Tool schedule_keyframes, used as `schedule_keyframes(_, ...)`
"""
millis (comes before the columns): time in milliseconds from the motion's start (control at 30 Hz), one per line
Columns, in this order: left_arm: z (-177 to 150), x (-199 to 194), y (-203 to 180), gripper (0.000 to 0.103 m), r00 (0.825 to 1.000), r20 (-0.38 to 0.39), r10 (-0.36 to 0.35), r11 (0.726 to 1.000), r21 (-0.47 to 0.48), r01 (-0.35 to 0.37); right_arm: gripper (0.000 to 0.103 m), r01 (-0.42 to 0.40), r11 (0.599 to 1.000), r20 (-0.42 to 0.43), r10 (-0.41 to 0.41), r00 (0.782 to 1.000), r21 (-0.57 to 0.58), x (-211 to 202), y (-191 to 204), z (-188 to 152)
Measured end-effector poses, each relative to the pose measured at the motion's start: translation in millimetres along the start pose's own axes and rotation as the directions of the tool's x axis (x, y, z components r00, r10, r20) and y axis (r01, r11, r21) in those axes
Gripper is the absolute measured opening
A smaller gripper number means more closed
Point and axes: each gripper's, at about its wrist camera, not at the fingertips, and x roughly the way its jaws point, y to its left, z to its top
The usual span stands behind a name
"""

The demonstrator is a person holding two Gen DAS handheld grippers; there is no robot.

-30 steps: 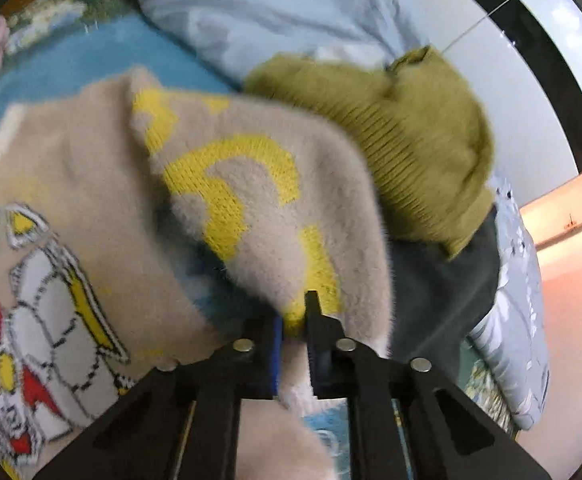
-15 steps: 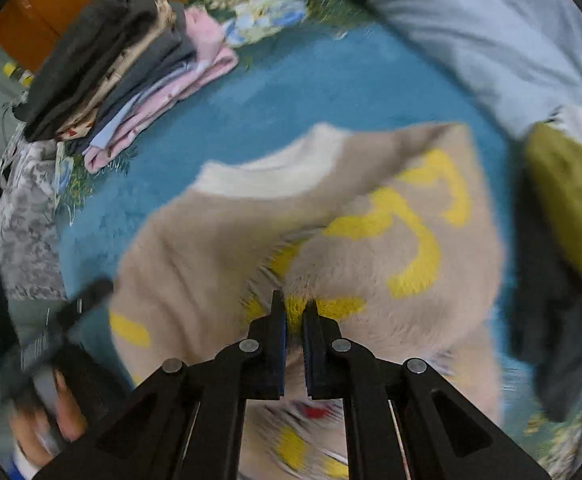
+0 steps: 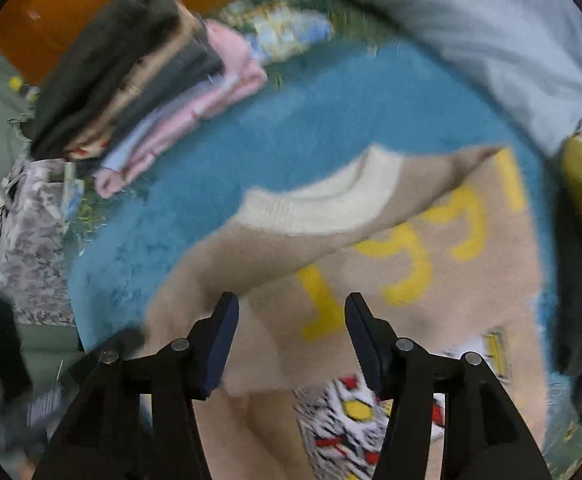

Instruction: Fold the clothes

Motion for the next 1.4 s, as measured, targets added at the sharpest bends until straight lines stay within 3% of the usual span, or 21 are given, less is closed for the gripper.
schedule_keyframes(100, 1.8, 0.6, 2.9, 0.068, 1.0, 0.0, -0.005, 1.0, -0.019, 0.005, 0.057, -0.12, 0.993, -0.022, 0.12, 0.993, -0.002, -20.7, 0.8, -52.4)
schedule_keyframes(233, 0.1, 2.3, -0.4, 0.068, 1.0, -0.01, 0.002, 1.0, -0.005, -0.002, 0.057, -0.268, 0.958, -0.105, 0.278, 0.955, 0.101, -25.9, -6.8, -139.2)
schedule_keyframes(367, -2.8, -7.8, -5.4, 0.069, 0.999, 0.025, 0.025, 0.999, 0.038, -0.026, 0.057, -0.287, 0.942, -0.212, 0.32, 0.923, 0.172, -0.7, -2.5, -194.9)
schedule_keyframes(533, -1.6, -16.9, 1.7, 0.069, 0.999, 0.048, 0.012, 1.0, 0.008, -0.013, 0.057, -0.231, 0.952, -0.317, 0.287, 0.904, 0.203, 23.3, 0.3, -221.0)
schedule_keyframes(567, -1.8, -17.5, 2.8, 0.069, 0.999, 0.049, 0.013, 1.0, 0.0, -0.013, 0.054, -0.234, 0.949, -0.323, 0.294, 0.899, 0.212, 24.1, 0.3, -222.6)
schedule_keyframes(600, -2.3, -18.1, 2.1, 0.069, 0.999, 0.052, 0.016, 1.0, 0.002, -0.016, 0.036, -0.261, 0.937, -0.323, 0.327, 0.888, 0.232, 24.2, 1.1, -224.1)
schedule_keyframes(667, -3.4, -19.6, 1.0, 0.069, 0.998, 0.059, 0.021, 1.0, 0.006, -0.021, 0.013, -0.275, 0.932, -0.326, 0.342, 0.881, 0.235, 23.7, 4.0, -223.8)
schedule_keyframes(733, -3.7, -21.9, 1.0, 0.069, 0.997, 0.07, 0.022, 1.0, 0.007, -0.022, 0.011, -0.355, 0.881, -0.25, 0.437, 0.864, 0.313, 18.6, -2.6, -217.2)
schedule_keyframes(833, -4.1, -25.3, 1.1, 0.069, 0.996, 0.086, 0.023, 1.0, 0.009, -0.024, 0.011, -0.482, 0.768, -0.107, 0.57, 0.815, 0.422, 10.2, -13.9, -206.3)
schedule_keyframes(900, -4.5, -28.4, 1.3, 0.069, 0.995, 0.101, 0.019, 1.0, 0.008, -0.02, 0.011, -0.598, 0.662, 0.004, 0.669, 0.744, 0.452, 1.1, -17.4, -192.9)
schedule_keyframes(1000, -5.8, -47.6, 1.4, 0.069, 0.977, 0.209, -0.032, 0.999, 0.015, 0.03, 0.011, -0.755, 0.49, 0.161, 0.782, 0.602, 0.436, -13.7, -20.8, -169.4)
schedule_keyframes(1100, -6.1, -62.2, 3.0, 0.069, 0.957, 0.287, -0.038, 0.999, 0.019, 0.034, 0.011, -0.849, 0.326, 0.317, 0.823, 0.471, 0.415, -22.8, -34.9, -149.8)
schedule_keyframes(1133, -5.7, -63.9, 4.2, 0.069, 0.954, 0.298, -0.035, 0.999, 0.012, 0.033, 0.011, -0.866, 0.279, 0.367, 0.82, 0.44, 0.414, -22.8, -42.6, -143.6)
schedule_keyframes(1167, -5.1, -62.7, 5.5, 0.069, 0.955, 0.294, -0.032, 0.999, 0.001, 0.033, 0.011, -0.872, 0.255, 0.398, 0.811, 0.428, 0.417, -22.0, -46.2, -139.9)
schedule_keyframes(1367, -2.3, -43.5, 5.6, 0.069, 0.975, 0.224, -0.004, 1.0, -0.018, 0.008, 0.011, -0.896, 0.172, 0.596, 0.692, 0.406, 0.41, -26.1, -108.5, -91.0)
schedule_keyframes(1400, -2.9, -38.1, 3.7, 0.069, 0.98, 0.201, 0.002, 1.0, -0.009, 0.0, 0.01, -0.893, 0.165, 0.615, 0.672, 0.413, 0.418, -24.1, -117.3, -82.9)
